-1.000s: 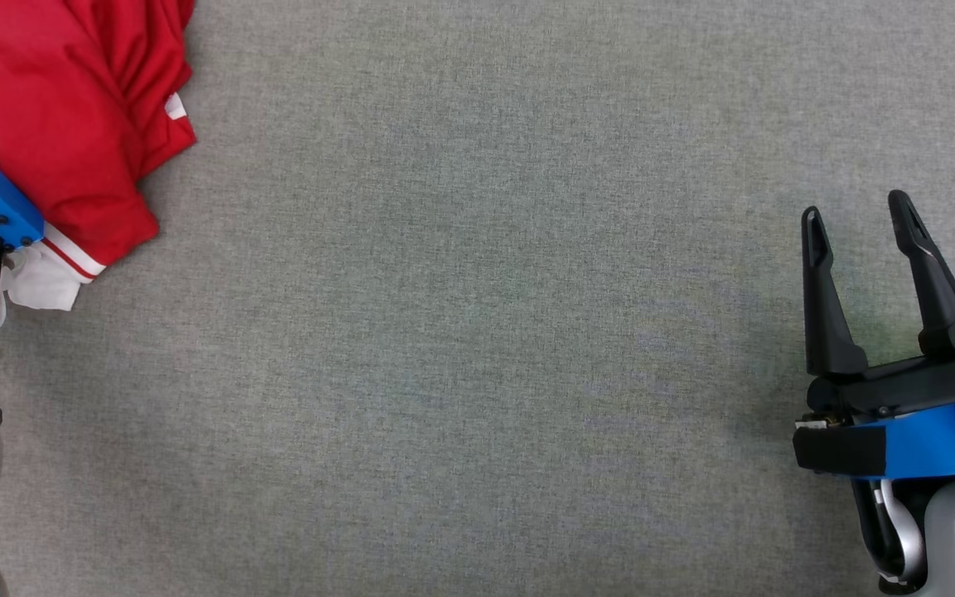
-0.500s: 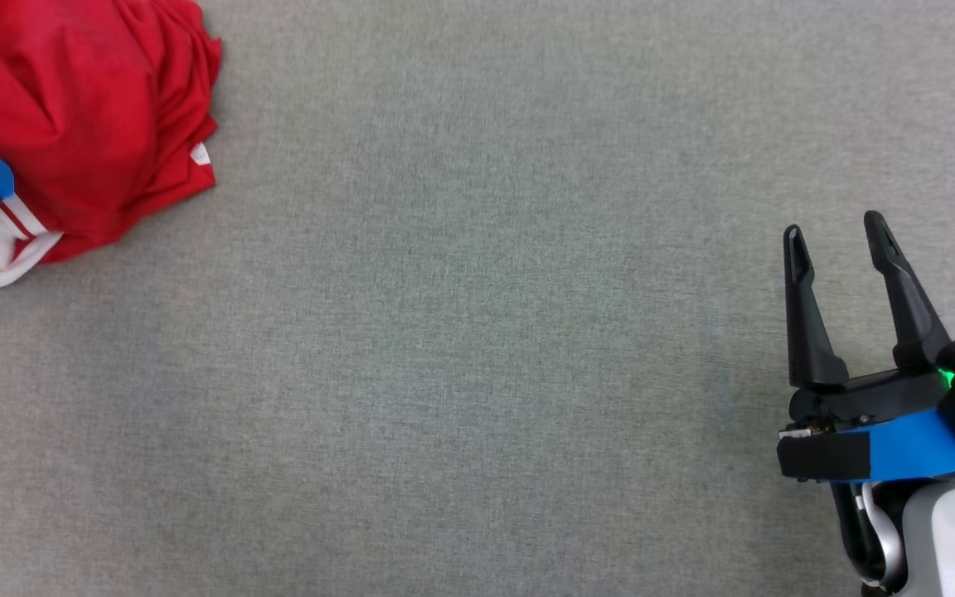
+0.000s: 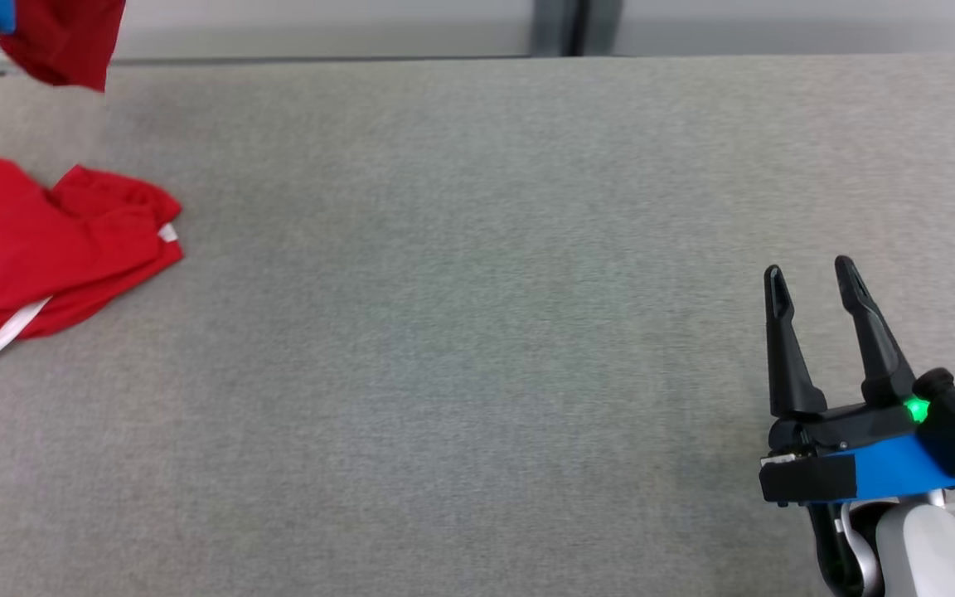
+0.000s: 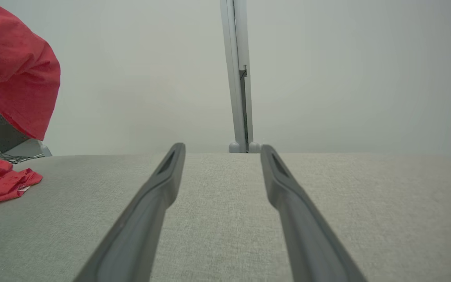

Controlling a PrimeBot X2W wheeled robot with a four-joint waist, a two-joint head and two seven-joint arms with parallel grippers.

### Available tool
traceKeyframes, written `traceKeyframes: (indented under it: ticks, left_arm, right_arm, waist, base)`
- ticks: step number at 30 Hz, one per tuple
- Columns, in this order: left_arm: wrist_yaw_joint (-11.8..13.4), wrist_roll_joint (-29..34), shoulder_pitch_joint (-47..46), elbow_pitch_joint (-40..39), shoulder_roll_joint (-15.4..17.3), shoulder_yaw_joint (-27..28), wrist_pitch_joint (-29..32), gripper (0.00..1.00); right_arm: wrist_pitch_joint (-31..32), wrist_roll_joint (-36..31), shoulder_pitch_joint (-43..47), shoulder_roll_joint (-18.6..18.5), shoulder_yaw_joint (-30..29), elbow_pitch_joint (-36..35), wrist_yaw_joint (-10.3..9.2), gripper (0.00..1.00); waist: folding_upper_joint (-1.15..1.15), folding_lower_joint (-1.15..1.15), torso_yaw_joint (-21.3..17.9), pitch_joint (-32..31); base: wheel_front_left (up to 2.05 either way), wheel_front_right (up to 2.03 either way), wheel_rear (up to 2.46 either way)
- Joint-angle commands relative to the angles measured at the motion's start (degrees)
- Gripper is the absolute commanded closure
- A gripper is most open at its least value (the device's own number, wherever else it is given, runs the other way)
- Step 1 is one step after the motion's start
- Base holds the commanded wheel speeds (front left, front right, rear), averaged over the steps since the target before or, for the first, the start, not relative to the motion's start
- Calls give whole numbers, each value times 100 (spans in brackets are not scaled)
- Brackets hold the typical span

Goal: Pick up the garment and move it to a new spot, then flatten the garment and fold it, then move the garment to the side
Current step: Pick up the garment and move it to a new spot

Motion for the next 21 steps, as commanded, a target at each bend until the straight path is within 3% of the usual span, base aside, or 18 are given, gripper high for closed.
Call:
traceKeyframes:
  ticks: [1, 14, 21]
  left_arm:
    - [-39, -14, -89, -168, -65, -100, 40, 100]
    - [0, 67, 50, -2595, -536, -1017, 932, 100]
    - [1, -37, 339, -3095, -881, -1418, 1238, 100]
  right_arm:
    - [-58, 45, 76, -28, 12, 53, 3, 0]
    - [-269, 499, -26, -28, 111, 440, 3, 0]
    - [-290, 687, -112, -27, 48, 457, 3, 0]
  waist:
    - [0, 1, -204, -175]
    - [0, 1, -1379, -260]
    - [0, 1, -1689, -29]
  base:
    - [0, 0, 0]
    - [0, 0, 0]
    - [0, 0, 0]
